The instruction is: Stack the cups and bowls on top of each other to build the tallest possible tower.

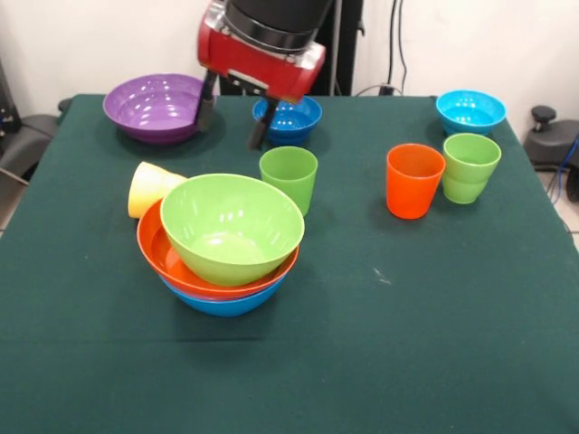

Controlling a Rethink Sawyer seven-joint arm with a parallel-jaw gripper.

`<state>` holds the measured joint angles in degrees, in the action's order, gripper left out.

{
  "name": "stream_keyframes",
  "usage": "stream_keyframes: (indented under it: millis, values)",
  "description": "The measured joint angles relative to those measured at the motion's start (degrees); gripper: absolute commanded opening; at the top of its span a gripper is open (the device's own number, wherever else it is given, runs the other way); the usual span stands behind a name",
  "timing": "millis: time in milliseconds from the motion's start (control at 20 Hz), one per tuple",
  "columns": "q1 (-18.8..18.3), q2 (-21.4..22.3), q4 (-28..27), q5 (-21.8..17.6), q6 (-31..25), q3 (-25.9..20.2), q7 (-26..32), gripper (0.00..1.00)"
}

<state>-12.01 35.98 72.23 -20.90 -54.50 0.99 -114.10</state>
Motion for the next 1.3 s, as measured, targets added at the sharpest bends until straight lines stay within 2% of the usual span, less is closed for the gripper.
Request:
stream_keyframes:
  millis: [500,900,1300]
  values:
    - [-2.37,-0.18,3.89,-1.71,3.8,3.25,0.0,1.0]
    - [-2.86,-1.39,5.09,-3.53,3.87,4.98,0.0,1.0]
    - [-2.91,-2.37,8.27,-3.67,4.71,6.18,0.0,1.0]
